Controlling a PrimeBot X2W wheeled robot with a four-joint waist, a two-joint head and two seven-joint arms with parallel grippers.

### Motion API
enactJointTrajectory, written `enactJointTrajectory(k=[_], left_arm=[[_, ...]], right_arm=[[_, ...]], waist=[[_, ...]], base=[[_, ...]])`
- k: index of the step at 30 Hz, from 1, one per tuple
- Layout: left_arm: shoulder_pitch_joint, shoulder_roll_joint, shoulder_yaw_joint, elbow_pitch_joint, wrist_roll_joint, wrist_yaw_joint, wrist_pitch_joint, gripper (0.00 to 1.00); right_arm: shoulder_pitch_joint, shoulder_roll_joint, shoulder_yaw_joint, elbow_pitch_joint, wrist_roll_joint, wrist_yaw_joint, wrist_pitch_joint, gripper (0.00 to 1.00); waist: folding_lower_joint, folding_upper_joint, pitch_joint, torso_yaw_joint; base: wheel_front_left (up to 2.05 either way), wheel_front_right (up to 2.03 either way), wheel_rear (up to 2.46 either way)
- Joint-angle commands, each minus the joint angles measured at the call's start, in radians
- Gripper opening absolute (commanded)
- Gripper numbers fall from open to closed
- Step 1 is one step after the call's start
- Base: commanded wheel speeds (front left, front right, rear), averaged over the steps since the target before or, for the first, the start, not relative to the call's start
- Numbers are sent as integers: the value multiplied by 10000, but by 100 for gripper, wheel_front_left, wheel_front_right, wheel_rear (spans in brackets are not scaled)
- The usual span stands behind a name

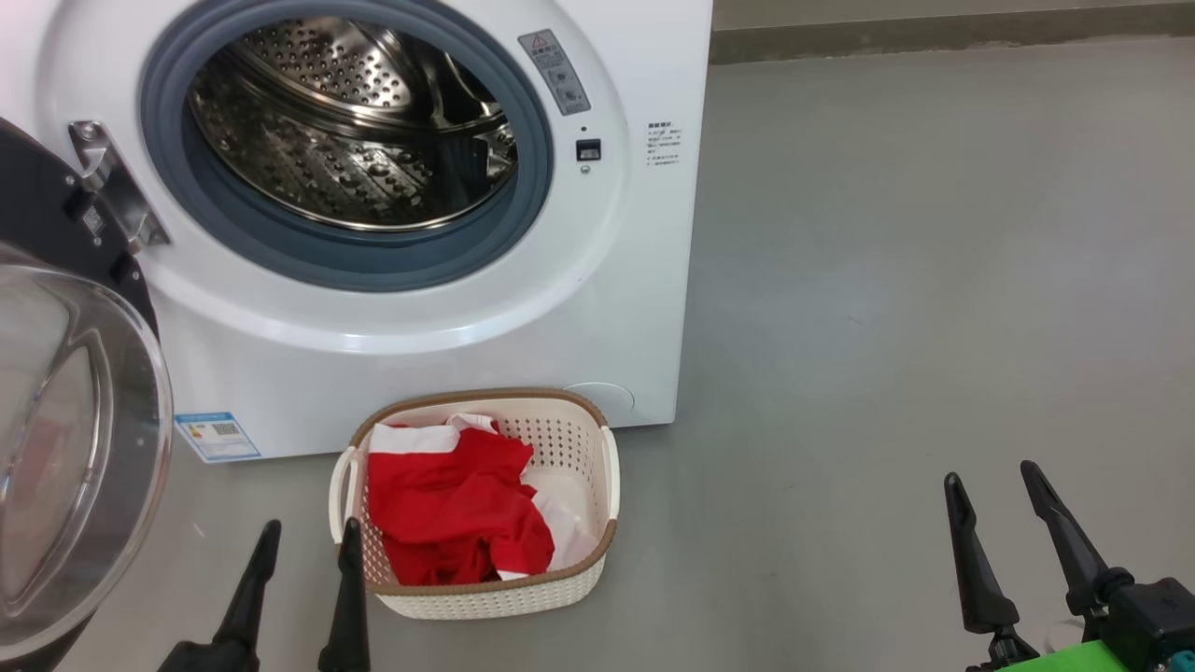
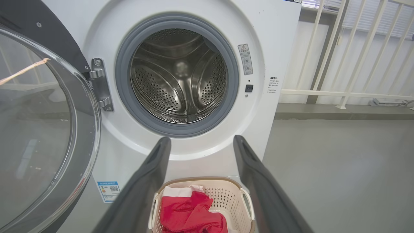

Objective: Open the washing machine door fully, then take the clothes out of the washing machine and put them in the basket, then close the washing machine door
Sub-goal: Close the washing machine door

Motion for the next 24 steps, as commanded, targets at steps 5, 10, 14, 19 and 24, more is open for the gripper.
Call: enactJointTrajectory(k=[5,10,14,19,24], left_arm=[[-314,85,323,-385,224,160,-78,100],[-368,85,351,-490,317,281,-78,100],[-410,85,379,-589,373,324,-78,100],[-447,85,477,-804,391,410,-78,100],[-506,85,561,-894,444,481,-78,100]], right_arm=[[-308,-156,258,-264,53,62,-63,100],[-299,-156,268,-302,70,62,-63,100],[-314,-156,312,-335,62,62,-63,100],[-385,-156,397,-361,56,62,-63,100],[-495,-156,456,-376,28,62,-63,100]], waist=[[0,0,30,123],[0,0,68,432],[0,0,113,799],[0,0,213,1381],[0,0,349,2026]], base=[[0,0,0],[0,0,0],[0,0,0],[0,0,0],[0,0,0]])
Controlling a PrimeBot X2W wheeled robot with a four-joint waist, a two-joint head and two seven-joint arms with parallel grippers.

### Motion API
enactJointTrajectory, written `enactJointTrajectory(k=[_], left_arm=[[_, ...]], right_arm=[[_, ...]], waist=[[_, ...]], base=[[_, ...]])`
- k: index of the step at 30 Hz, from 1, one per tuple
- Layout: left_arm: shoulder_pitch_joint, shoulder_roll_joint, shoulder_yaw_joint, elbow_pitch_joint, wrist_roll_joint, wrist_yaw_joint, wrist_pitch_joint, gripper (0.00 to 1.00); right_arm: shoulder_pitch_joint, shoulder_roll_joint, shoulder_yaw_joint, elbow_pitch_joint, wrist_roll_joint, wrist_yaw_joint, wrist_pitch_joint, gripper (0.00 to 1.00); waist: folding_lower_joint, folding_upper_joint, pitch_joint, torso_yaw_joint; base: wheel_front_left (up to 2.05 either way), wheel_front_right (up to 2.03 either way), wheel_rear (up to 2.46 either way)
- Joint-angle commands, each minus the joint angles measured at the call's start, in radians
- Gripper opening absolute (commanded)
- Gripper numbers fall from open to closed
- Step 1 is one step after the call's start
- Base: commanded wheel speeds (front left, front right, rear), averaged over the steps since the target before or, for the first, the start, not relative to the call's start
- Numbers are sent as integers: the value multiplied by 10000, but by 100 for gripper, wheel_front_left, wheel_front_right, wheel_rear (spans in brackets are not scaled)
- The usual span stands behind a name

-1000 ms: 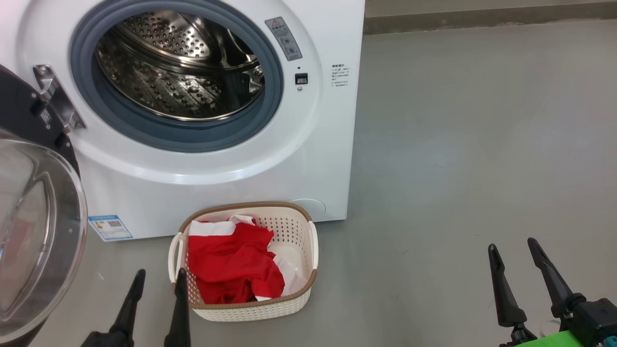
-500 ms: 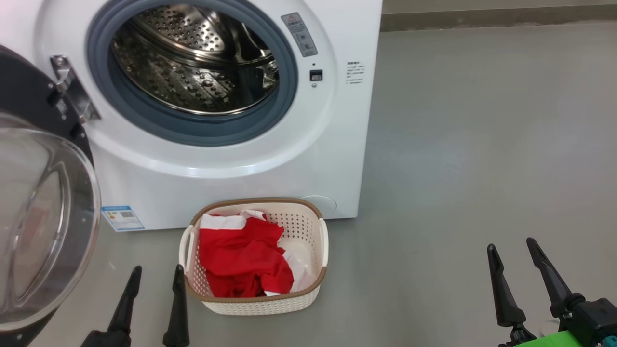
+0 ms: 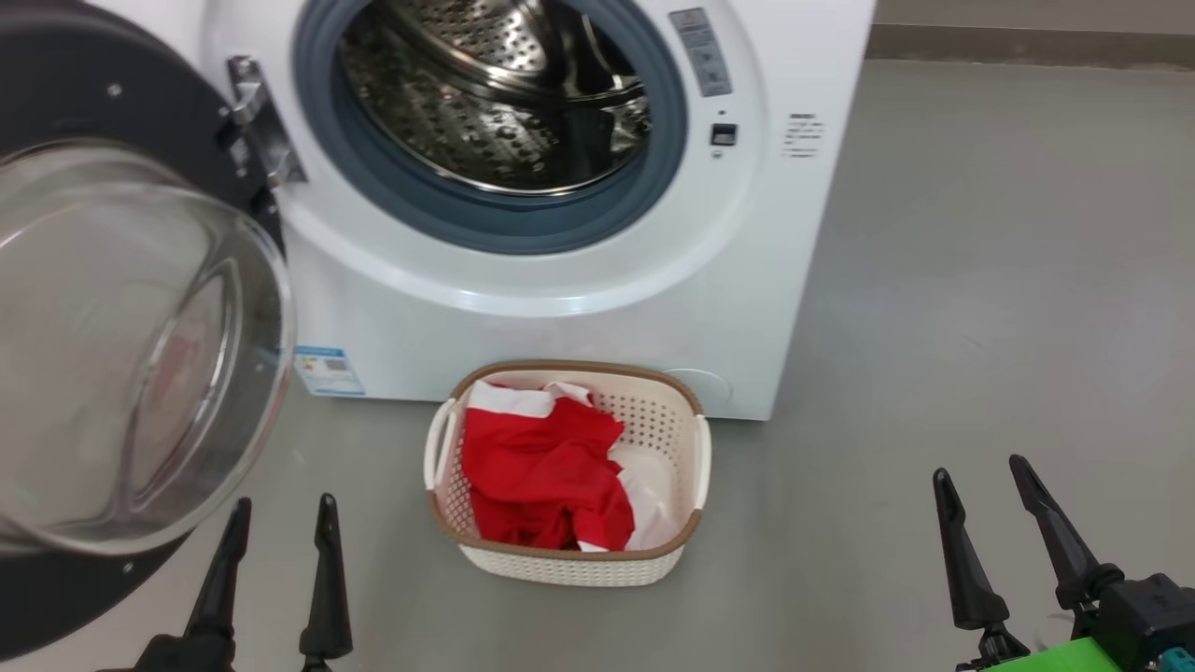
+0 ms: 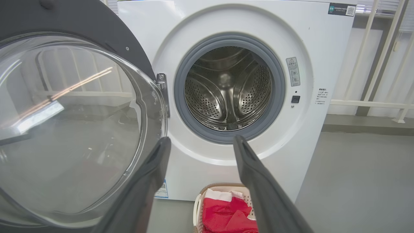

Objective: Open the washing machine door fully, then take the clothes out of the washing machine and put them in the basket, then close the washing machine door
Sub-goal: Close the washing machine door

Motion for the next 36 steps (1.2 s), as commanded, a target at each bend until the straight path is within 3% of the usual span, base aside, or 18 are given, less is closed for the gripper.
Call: enactJointTrajectory(k=[1,19,36], left_arm=[[-443,81,375,-361,97,138,-78,100],[-366,81,87,-731,171,564,-78,100],[-399,81,68,-783,131,848,-78,100]], right_arm=[[-488,-154,307,-282,2,62,-63,100],[-826,-154,547,-303,-183,62,-63,100],[-977,-154,637,-263,-319,62,-63,100]], waist=[[0,0,178,637],[0,0,387,2544],[0,0,629,3639]], base=[[0,0,0],[0,0,0],[0,0,0]])
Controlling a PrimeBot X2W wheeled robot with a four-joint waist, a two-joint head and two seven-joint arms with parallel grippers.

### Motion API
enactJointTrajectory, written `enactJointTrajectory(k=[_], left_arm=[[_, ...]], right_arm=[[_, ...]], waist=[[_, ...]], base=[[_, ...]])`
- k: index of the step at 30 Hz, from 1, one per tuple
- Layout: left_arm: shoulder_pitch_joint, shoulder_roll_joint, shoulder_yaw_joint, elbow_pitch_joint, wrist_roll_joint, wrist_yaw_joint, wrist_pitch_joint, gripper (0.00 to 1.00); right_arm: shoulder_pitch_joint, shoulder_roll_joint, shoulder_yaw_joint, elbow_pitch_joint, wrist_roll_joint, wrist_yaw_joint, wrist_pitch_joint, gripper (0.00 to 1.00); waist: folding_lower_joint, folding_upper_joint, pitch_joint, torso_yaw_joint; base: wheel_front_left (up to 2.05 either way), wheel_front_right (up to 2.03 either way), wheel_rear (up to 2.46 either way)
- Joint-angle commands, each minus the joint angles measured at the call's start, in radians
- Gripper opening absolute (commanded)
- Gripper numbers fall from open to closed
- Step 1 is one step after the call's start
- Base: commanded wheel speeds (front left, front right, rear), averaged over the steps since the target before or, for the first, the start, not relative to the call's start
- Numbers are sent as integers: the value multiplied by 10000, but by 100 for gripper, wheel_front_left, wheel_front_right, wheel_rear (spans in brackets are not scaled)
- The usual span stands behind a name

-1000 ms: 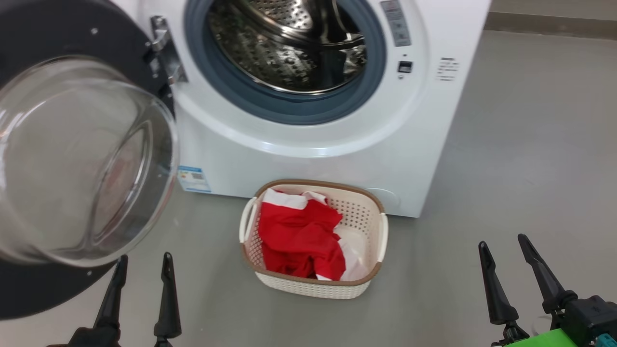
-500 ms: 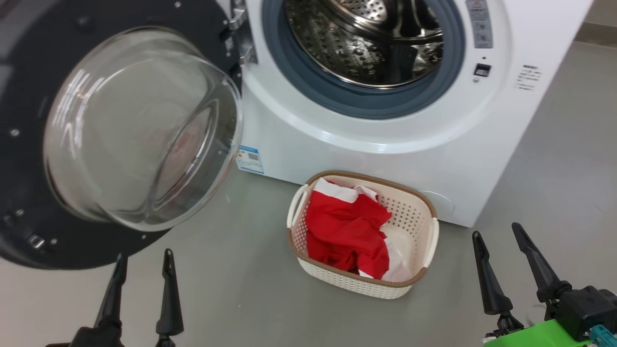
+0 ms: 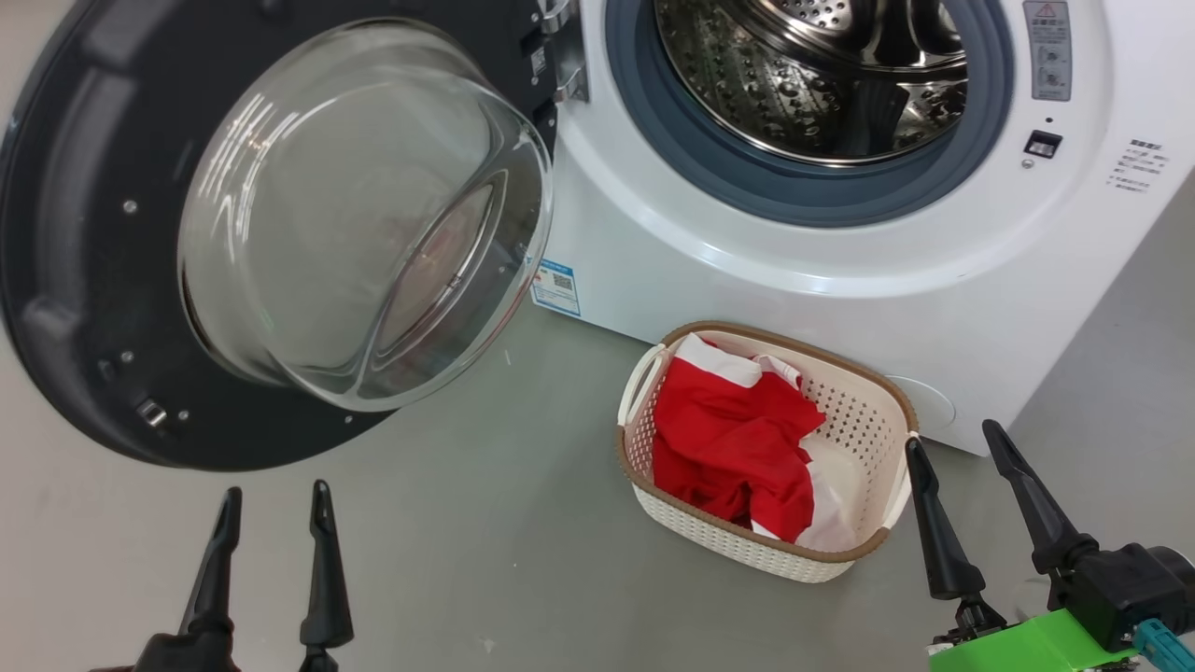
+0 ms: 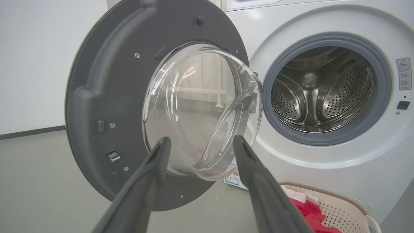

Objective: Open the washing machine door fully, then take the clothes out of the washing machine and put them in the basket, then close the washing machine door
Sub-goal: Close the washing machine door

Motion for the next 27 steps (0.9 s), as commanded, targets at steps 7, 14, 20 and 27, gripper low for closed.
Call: enactJointTrajectory(k=[7,14,20,27], left_arm=[[-400,83,269,-301,-53,246,-78,100],[-487,83,356,-695,-215,379,-78,0],[-843,83,787,-1287,-522,443,-78,0],[-1658,83,1673,-1709,-1450,456,-78,0]], right_arm=[[-396,-137,231,-225,-172,62,-63,100],[-432,-137,276,-202,-239,62,-63,100],[-440,-137,257,-170,-276,62,-63,100],[-420,-137,271,-130,-276,62,-63,100]], waist=[[0,0,133,224],[0,0,184,172],[0,0,216,92],[0,0,154,-49]], base=[[0,0,0],[0,0,0],[0,0,0],[0,0,0]])
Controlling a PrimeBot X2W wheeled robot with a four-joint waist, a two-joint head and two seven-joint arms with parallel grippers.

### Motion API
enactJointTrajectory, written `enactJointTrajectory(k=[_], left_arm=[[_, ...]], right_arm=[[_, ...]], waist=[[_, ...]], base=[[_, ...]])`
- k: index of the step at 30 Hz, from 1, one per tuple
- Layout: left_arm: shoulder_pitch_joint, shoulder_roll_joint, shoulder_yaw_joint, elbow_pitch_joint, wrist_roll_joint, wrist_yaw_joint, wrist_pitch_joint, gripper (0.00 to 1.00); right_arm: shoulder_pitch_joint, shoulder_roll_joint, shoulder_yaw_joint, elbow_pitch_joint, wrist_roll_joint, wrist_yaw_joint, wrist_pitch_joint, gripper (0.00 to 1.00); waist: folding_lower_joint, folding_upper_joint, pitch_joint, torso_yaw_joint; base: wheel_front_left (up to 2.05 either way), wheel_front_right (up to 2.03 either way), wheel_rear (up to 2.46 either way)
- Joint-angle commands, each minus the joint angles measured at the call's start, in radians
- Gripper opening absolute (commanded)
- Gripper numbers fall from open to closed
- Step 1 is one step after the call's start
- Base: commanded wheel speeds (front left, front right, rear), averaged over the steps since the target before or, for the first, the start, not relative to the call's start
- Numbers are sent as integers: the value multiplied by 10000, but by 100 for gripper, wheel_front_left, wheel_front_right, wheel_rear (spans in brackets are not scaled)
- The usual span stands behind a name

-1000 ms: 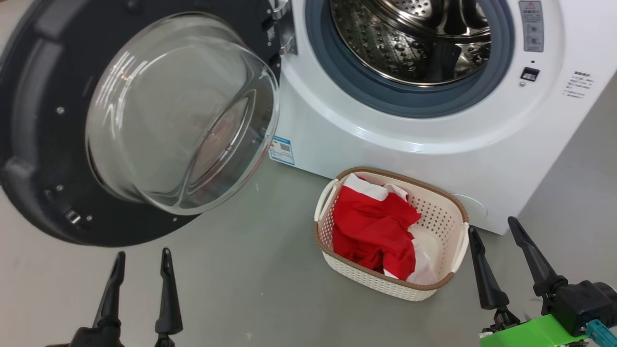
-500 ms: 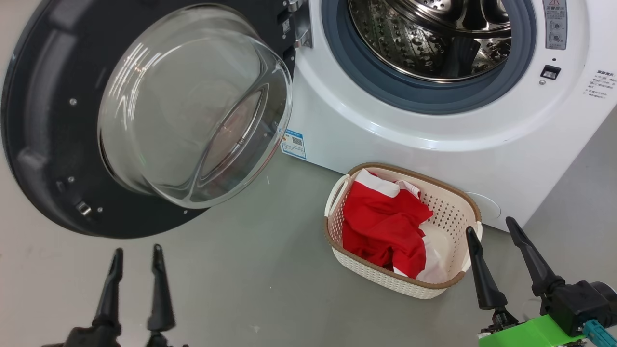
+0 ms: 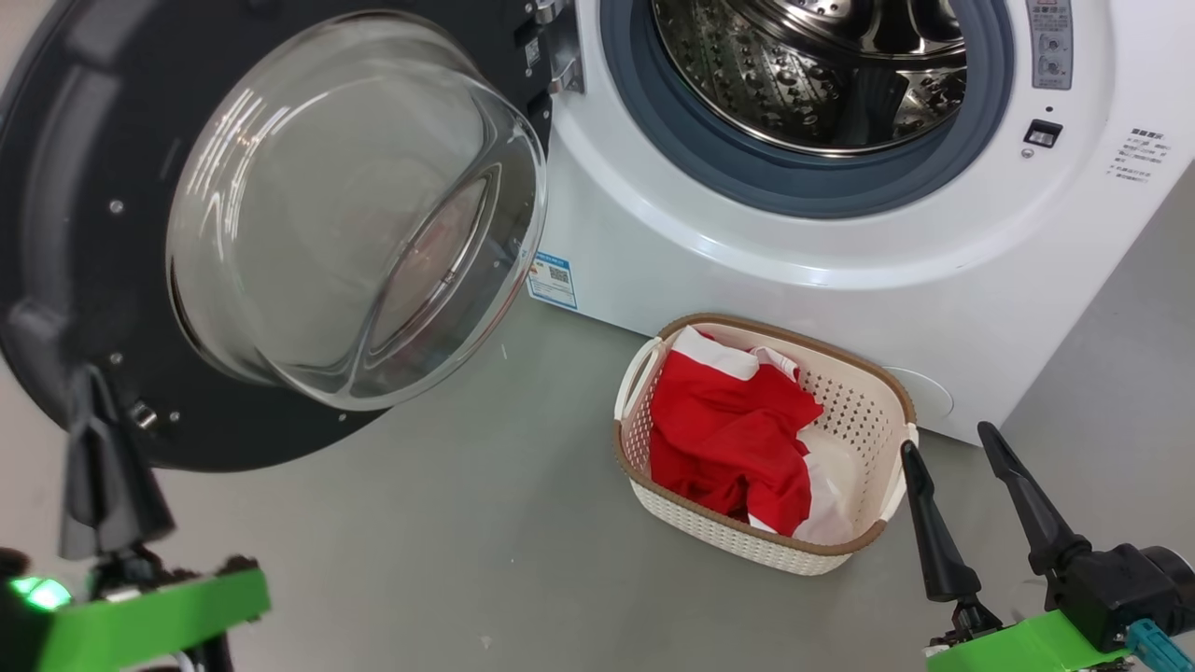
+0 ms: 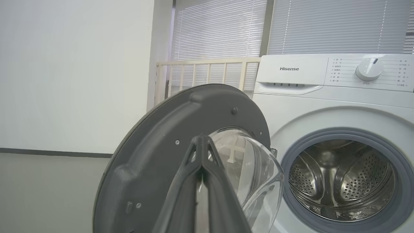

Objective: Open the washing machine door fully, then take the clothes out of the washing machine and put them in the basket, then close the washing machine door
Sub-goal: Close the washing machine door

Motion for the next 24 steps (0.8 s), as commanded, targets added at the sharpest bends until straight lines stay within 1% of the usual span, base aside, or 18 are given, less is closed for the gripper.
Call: enactJointTrajectory(k=[1,3,5,9,13,16,19,24], left_arm=[[-427,112,437,-322,-102,39,-49,0],[-696,112,658,-327,-356,-44,-49,0],[-1001,112,897,-222,-539,-224,-49,0],[-1722,112,1488,129,-1530,-471,-49,0],[-2538,112,2152,768,-2367,-830,-49,0],[-3166,125,2690,1382,-3059,-927,-49,0],[-3802,440,3116,2162,-3696,-1032,127,0],[-4819,1164,3812,3534,-4697,-1058,763,0]], right_arm=[[-402,-131,222,-206,-119,62,-63,100],[-393,-131,229,-195,-132,62,-63,100],[-393,-131,244,-188,-150,62,-63,100],[-386,-131,244,-190,-188,62,-63,100],[-385,-131,246,-175,-221,62,-63,100],[-389,-131,257,-166,-237,62,-63,100],[-386,-131,237,-169,-255,62,-63,100],[-341,-131,209,-146,-270,62,-63,100]], waist=[[0,0,-19,-25],[0,0,-42,-69],[0,0,-46,-121],[0,0,-32,-215],[0,0,-12,-310],[0,0,-10,-398],[0,0,-12,-502],[0,0,-32,-678]], base=[[0,0,0],[0,0,0],[0,0,0],[0,0,0],[0,0,0],[0,0,0],[0,0,0],[0,0,0]])
